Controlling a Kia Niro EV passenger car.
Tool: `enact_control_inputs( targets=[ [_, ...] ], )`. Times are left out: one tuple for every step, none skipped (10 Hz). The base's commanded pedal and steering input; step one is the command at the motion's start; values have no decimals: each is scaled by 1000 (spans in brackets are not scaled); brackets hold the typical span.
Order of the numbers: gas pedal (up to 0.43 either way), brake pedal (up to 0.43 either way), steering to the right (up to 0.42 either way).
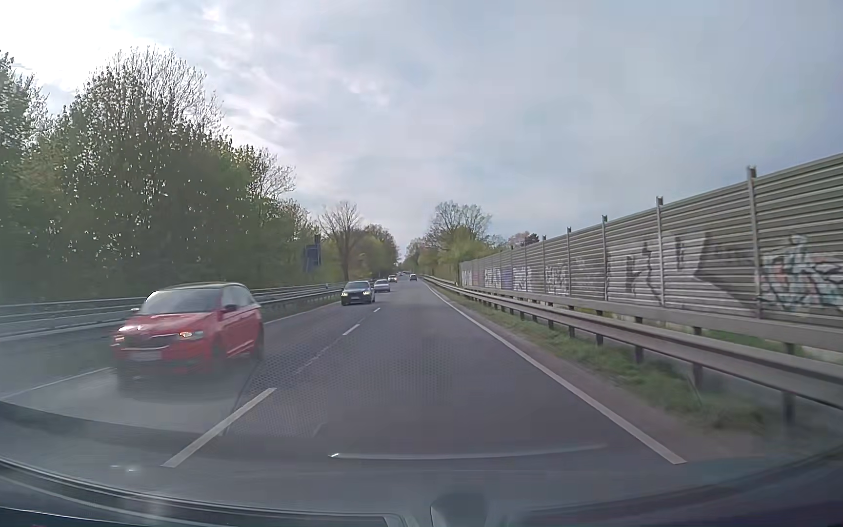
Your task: Follow the waypoints while adhering to traffic rules and regulations
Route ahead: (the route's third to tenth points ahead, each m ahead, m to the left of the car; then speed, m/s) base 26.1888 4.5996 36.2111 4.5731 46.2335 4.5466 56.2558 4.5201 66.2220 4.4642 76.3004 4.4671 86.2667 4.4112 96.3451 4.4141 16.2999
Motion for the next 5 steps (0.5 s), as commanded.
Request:
enact_control_inputs(
  targets=[
    [59,0,-3],
    [67,0,-3],
    [67,0,-3],
    [67,0,-4],
    [67,0,-4]
  ],
)
